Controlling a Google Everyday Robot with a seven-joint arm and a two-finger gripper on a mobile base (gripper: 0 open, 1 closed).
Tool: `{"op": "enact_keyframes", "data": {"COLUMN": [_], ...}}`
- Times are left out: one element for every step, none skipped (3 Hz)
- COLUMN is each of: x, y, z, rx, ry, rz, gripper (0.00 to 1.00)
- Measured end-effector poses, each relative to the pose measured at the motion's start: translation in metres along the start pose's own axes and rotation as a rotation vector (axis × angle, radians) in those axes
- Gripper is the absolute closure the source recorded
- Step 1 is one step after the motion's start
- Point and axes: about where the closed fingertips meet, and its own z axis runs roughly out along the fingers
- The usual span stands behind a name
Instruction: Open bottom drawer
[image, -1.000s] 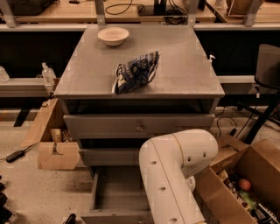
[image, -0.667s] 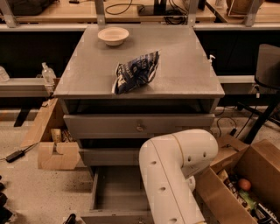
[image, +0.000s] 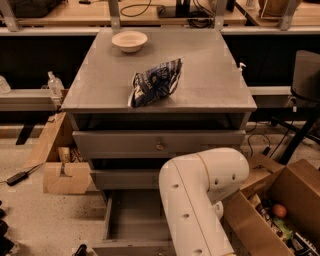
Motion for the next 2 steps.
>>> {"op": "enact_keyframes", "data": {"x": [-0.0012, -0.0016], "y": [-0.0065, -0.0086], "z": [0.0001, 0.0000], "rx": [-0.001, -0.001], "ry": [0.000, 0.000], "rz": [0.000, 0.000], "gripper": [0.00, 0.00]}}
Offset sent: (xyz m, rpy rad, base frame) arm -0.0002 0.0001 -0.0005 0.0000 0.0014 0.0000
